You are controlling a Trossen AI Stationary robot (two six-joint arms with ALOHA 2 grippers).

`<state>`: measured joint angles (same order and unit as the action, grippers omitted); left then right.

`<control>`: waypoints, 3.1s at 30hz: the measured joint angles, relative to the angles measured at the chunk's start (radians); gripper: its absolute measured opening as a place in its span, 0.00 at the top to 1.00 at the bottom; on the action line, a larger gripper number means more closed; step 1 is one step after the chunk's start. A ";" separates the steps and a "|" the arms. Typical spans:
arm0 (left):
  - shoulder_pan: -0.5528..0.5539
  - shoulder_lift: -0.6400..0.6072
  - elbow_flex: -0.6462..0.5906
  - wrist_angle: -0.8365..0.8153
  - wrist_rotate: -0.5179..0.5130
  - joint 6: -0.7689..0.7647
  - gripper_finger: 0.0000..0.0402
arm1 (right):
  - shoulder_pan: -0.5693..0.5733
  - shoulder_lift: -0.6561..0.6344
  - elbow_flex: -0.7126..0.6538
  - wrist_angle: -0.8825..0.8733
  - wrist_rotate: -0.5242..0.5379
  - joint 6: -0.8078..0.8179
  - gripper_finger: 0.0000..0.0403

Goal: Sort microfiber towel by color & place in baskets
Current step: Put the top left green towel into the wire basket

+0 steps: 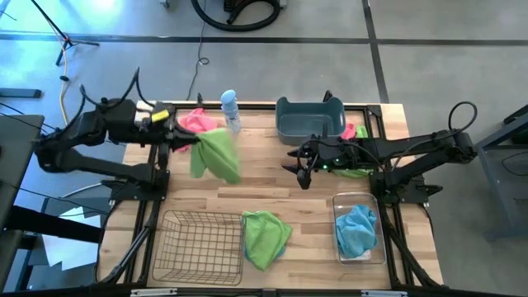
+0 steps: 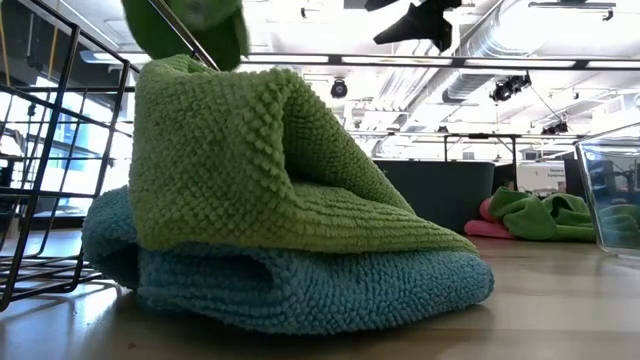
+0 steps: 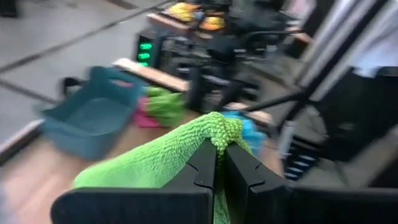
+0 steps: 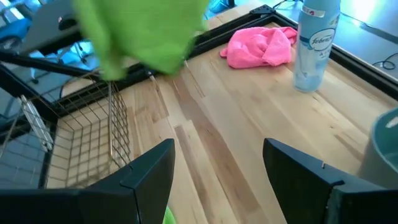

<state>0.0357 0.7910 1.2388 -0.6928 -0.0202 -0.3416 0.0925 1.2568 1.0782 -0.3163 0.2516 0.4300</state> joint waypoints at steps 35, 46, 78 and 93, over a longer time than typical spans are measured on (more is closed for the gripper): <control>-0.842 0.348 0.001 -0.027 -0.106 -0.687 1.00 | 0.046 -0.099 0.000 -0.174 0.100 0.018 0.40; -0.841 0.330 0.001 -0.247 -0.319 -0.601 1.00 | 0.046 -0.099 0.000 -0.173 0.116 0.026 0.40; -0.897 0.650 0.001 -0.176 -0.270 -0.544 1.00 | 0.046 -0.099 0.000 -0.174 0.116 0.059 0.40; -0.841 0.840 0.001 -0.173 -0.065 -0.239 1.00 | 0.046 -0.098 0.000 -0.174 0.114 0.034 0.40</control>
<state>-0.8049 1.6310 1.2400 -0.8661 -0.0849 -0.5808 0.1383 1.1584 1.0782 -0.4904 0.3656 0.4640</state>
